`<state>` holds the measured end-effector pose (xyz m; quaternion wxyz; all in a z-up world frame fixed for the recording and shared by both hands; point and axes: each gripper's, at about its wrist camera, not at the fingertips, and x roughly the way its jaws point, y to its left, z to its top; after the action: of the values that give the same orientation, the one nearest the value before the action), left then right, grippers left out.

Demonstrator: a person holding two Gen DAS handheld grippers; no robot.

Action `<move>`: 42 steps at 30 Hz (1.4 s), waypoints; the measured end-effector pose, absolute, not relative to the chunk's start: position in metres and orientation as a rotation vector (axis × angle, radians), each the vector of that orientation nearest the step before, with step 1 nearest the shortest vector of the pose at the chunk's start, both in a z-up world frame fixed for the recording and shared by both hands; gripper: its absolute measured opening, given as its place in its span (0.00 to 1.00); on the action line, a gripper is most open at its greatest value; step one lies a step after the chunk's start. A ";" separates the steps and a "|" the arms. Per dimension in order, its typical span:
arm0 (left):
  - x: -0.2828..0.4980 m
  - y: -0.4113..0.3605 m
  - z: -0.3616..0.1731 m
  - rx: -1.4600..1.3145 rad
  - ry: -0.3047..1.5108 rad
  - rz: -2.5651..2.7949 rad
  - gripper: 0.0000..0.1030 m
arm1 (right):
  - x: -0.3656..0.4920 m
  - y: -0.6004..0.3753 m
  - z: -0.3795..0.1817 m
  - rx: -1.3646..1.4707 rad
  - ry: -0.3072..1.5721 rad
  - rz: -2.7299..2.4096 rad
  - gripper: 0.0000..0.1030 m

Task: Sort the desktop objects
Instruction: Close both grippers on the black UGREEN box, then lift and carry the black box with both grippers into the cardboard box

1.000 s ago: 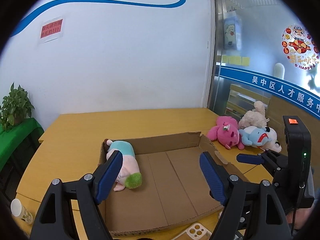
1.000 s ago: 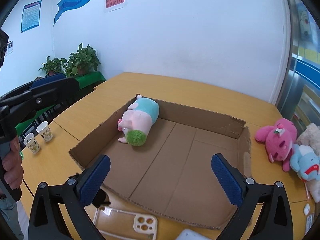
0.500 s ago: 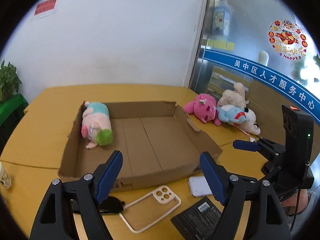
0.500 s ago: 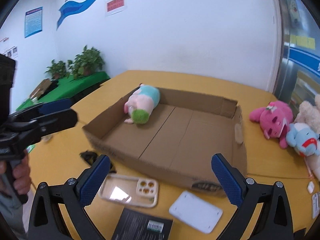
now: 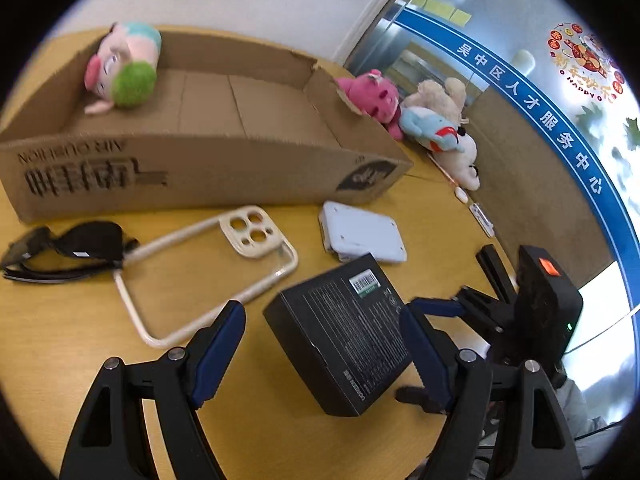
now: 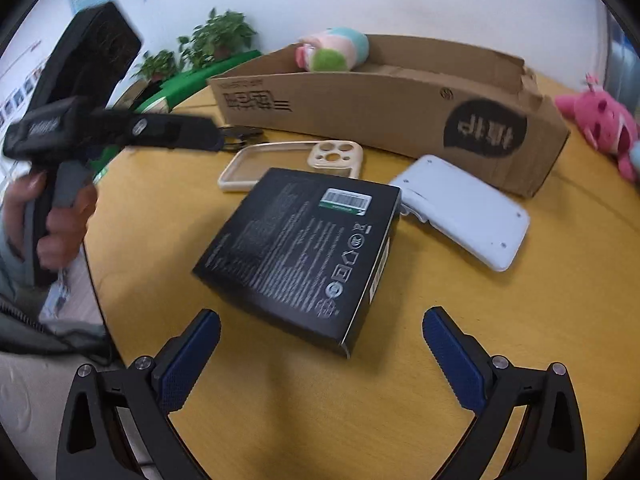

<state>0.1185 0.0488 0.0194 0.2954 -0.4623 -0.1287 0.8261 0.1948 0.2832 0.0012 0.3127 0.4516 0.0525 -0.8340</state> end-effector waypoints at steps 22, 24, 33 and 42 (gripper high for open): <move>0.118 0.035 -0.032 -1.394 -0.416 2.097 0.74 | 0.188 0.236 -0.008 1.122 0.194 -1.959 0.99; 0.117 0.036 -0.034 -1.392 -0.443 2.071 0.70 | 0.187 0.241 -0.012 1.125 0.207 -1.989 0.98; 0.120 0.029 -0.003 -1.254 -0.480 2.143 0.70 | 0.191 0.242 0.003 1.029 0.222 -2.073 0.95; 0.094 0.035 0.075 -1.029 -0.297 2.333 0.70 | 0.165 0.233 0.068 0.830 0.293 -2.183 0.95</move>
<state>0.0938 0.0349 0.0749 0.2832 -0.3844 -0.1109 0.8716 0.1646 0.2328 0.0682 0.3838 0.3256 0.1149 -0.8564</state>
